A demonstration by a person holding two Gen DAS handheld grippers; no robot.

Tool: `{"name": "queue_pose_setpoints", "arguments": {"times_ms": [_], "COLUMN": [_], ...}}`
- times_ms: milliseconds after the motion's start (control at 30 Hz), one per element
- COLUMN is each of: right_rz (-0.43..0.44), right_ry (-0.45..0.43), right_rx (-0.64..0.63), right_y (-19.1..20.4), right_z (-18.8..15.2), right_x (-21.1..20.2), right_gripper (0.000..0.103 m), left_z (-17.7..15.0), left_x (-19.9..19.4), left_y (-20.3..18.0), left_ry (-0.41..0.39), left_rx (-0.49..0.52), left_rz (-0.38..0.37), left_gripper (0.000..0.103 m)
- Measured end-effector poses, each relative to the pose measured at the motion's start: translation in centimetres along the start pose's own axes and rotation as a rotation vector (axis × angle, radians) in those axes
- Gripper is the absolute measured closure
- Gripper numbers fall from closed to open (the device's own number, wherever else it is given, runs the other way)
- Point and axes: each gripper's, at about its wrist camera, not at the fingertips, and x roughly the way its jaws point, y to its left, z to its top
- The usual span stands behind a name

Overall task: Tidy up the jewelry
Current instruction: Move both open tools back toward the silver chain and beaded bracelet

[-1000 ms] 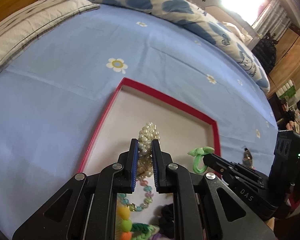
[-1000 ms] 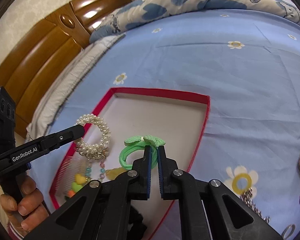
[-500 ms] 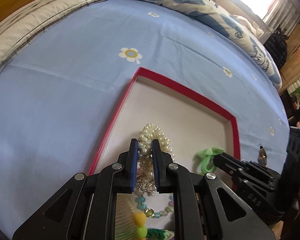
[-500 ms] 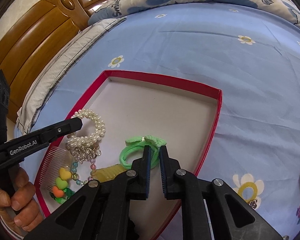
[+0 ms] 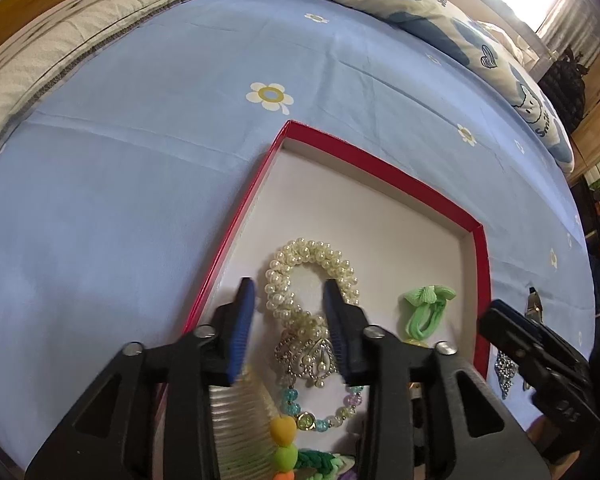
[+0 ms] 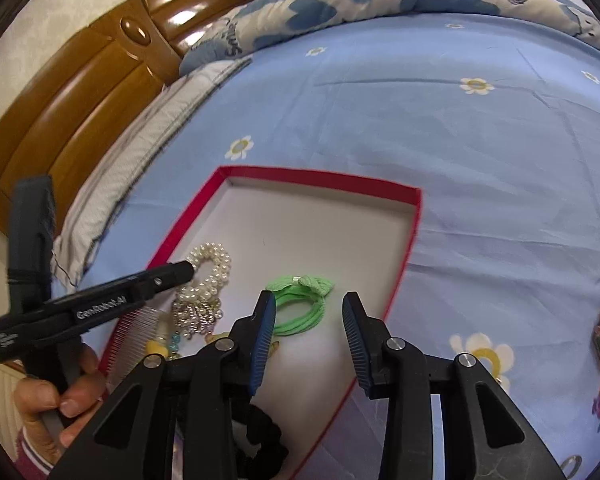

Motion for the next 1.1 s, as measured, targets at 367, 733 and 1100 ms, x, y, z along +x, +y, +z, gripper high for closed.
{"name": "queue_pose_setpoints", "arguments": {"times_ms": [367,733,1100], "right_rz": [0.004,-0.079,-0.143], "right_ry": [-0.097,-0.168,-0.208], "right_rx": [0.098,0.226,0.342], "right_y": [-3.4,-9.0,-13.9], "right_z": [-4.0,-8.6,-11.8], "right_x": [-7.2,-13.4,-16.6], "right_gripper": [0.049,0.048,0.047], "left_z": [-1.5,-4.7,-7.8], "left_x": [-4.3,-6.8,-6.1], "left_y": [-2.9,-7.4,-13.5], "left_ry": [-0.070,-0.070,-0.015], "left_rx": [0.051,0.127,0.248], "left_rz": [-0.044,-0.117,-0.180], "left_gripper": [0.053,0.051,0.051]}}
